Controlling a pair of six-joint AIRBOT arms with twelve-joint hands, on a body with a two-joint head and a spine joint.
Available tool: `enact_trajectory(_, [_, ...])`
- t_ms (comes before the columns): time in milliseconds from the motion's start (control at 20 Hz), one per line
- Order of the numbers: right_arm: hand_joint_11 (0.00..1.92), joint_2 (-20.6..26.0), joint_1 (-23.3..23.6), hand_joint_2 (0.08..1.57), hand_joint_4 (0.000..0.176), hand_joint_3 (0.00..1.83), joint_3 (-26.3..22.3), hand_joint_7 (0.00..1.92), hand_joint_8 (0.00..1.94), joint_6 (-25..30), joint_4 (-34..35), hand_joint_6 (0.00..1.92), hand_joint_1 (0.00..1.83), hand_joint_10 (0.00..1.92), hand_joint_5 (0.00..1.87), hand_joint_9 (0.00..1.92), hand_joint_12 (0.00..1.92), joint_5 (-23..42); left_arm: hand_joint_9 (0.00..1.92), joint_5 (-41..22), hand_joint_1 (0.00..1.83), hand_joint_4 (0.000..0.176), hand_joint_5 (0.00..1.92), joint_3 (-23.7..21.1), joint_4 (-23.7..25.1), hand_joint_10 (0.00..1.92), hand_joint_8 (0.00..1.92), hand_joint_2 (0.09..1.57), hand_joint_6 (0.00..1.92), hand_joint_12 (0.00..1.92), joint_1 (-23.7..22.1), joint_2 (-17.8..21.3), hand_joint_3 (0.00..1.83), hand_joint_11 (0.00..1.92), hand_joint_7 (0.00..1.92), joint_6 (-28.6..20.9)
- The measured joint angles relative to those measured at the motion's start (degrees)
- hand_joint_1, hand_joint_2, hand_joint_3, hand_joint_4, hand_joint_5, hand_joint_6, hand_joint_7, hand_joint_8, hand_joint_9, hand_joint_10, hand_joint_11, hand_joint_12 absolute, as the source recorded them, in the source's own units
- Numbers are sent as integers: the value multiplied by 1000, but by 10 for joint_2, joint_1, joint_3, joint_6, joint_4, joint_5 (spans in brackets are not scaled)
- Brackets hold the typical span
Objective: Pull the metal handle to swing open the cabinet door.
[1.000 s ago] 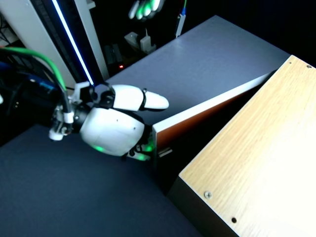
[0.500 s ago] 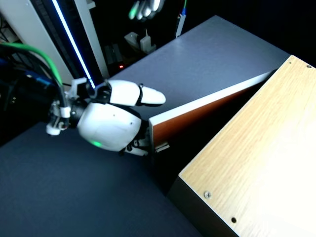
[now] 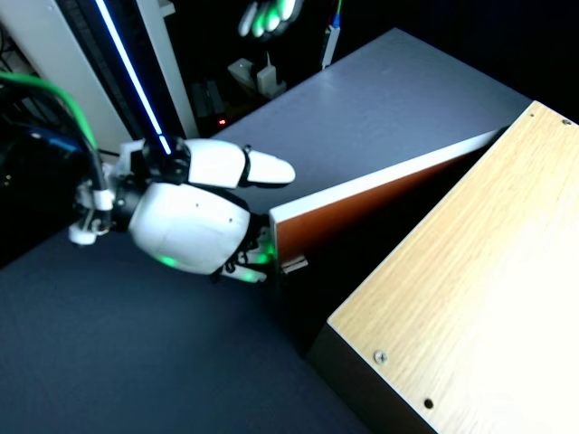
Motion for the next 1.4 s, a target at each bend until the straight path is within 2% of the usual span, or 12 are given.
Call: enact_trajectory(1400, [0,58,-22,1349,0,0,-17,370,0,-6,-4,2,0,1,350,340,890,76,297,0,0,0,279,0,0,2,1,1329,2,664,0,0,0,0,318,0])
